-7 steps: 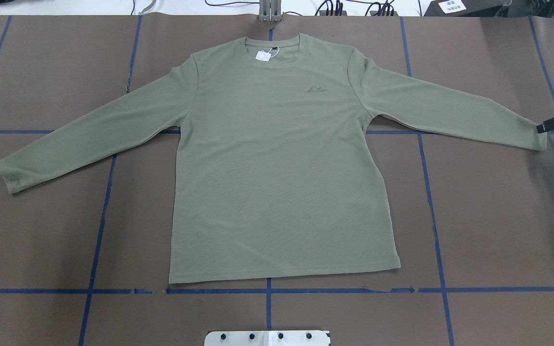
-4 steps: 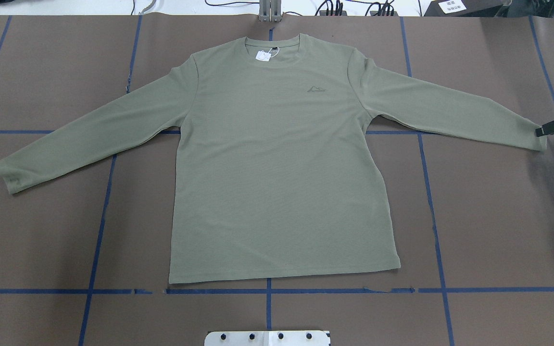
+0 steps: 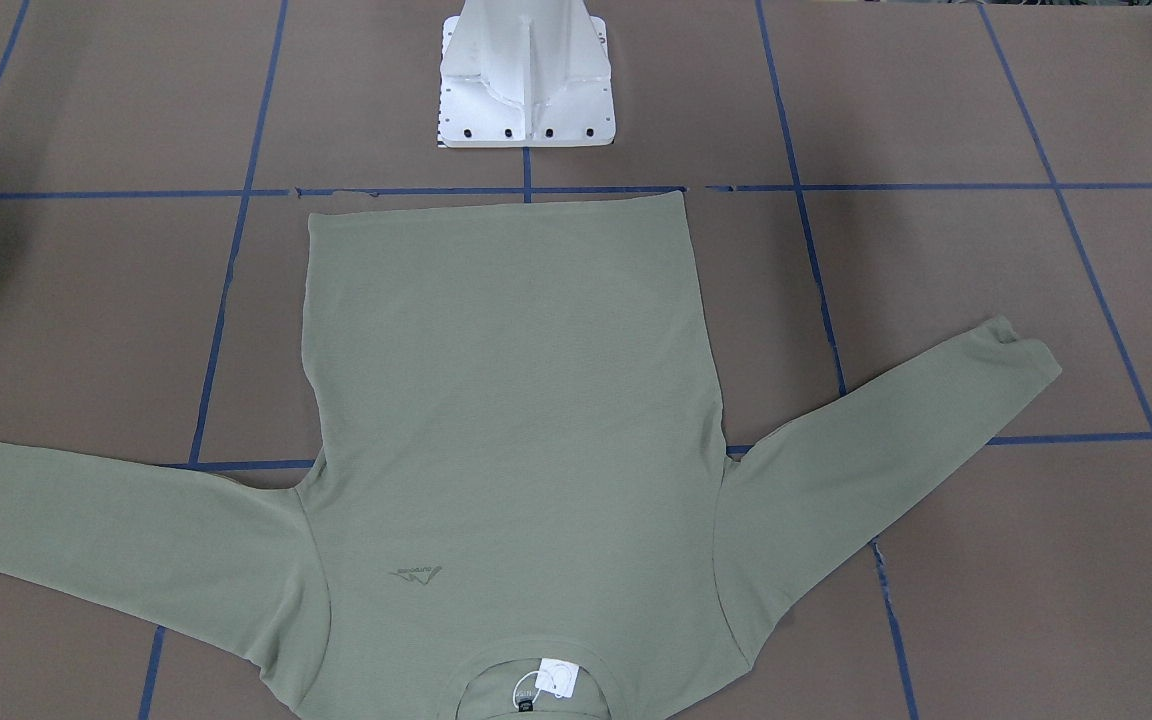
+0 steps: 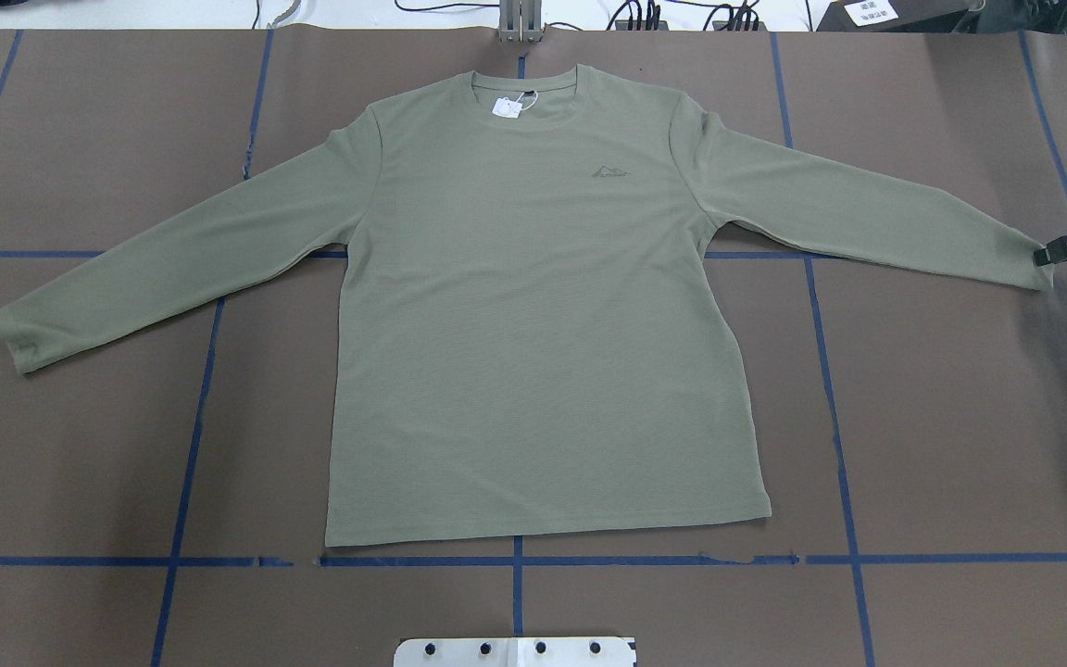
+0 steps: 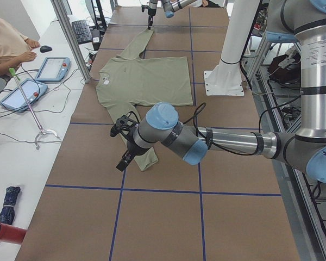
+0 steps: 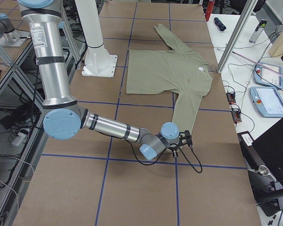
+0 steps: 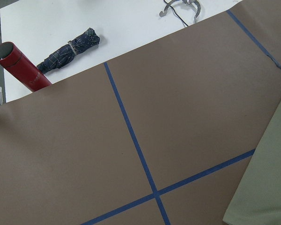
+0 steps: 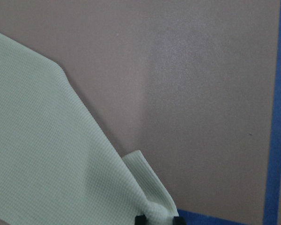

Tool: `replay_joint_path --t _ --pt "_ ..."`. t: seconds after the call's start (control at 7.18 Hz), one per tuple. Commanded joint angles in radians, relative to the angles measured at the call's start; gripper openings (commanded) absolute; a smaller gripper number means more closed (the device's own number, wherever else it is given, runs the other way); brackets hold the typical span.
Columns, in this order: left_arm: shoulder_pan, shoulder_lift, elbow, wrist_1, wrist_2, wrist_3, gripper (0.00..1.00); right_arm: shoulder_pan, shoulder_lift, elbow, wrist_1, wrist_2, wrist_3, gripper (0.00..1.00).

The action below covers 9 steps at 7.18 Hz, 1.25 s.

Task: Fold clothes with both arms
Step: 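Lower the right gripper onto the sleeve cuff nearest it and grasp, then carry the grasped sleeve with the right gripper across the shirt chest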

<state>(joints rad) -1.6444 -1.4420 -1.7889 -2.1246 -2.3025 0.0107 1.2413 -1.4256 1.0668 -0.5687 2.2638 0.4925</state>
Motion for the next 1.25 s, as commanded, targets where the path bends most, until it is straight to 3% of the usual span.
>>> replay_joint_path --t 0.0,0.28,0.42,0.56,0.7,0.84,0.98,1.11 --pt "0.000 0.000 -0.001 0.000 0.000 0.000 1.00 0.001 -0.006 0.010 0.003 -0.001 -0.002 0.00" --pt "-0.002 0.000 -0.003 0.000 0.000 0.000 1.00 0.010 -0.015 0.135 -0.031 -0.004 0.027 0.00" --pt "-0.002 0.000 -0.003 0.000 0.000 0.000 1.00 0.024 -0.007 0.216 -0.116 -0.016 0.059 0.00" --pt "-0.002 0.000 -0.003 0.000 0.000 0.000 1.00 0.024 -0.001 0.352 -0.287 -0.076 0.079 0.00" --pt "-0.002 0.000 0.000 0.000 0.000 0.000 1.00 0.000 -0.001 0.533 -0.529 -0.183 0.109 0.00" --pt "-0.002 0.000 0.002 0.000 0.000 0.000 1.00 -0.064 0.069 0.688 -0.773 -0.295 0.195 0.00" --pt "-0.002 0.003 0.003 0.002 0.000 0.000 1.00 -0.162 0.215 0.735 -0.997 -0.417 0.290 0.00" --pt "-0.002 0.005 0.003 0.002 0.000 0.000 1.00 -0.283 0.405 0.716 -1.190 -0.554 0.386 0.00"
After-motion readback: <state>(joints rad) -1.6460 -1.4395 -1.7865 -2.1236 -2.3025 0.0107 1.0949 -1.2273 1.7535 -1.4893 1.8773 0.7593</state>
